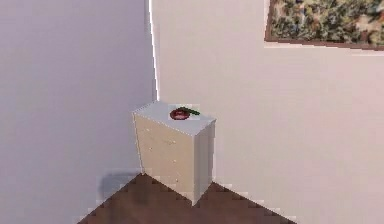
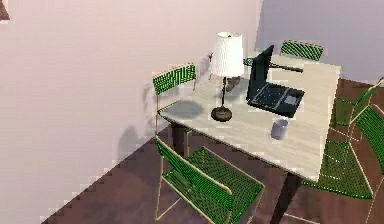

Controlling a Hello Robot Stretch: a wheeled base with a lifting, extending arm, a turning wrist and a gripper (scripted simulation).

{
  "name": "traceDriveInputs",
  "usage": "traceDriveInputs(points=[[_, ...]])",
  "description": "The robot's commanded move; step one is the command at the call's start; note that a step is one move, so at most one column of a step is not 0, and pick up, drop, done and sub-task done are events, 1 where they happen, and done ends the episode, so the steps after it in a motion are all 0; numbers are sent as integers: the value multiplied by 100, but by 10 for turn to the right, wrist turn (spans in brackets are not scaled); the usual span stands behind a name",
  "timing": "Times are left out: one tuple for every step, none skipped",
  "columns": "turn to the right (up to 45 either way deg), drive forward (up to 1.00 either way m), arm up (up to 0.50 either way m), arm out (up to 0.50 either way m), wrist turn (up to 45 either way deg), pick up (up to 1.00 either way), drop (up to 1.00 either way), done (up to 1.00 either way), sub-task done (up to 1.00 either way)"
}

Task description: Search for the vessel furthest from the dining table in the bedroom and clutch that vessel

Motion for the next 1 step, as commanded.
traceDriveInputs(points=[[0, 55, 0, 0, 0, 0, 0, 0, 0]])
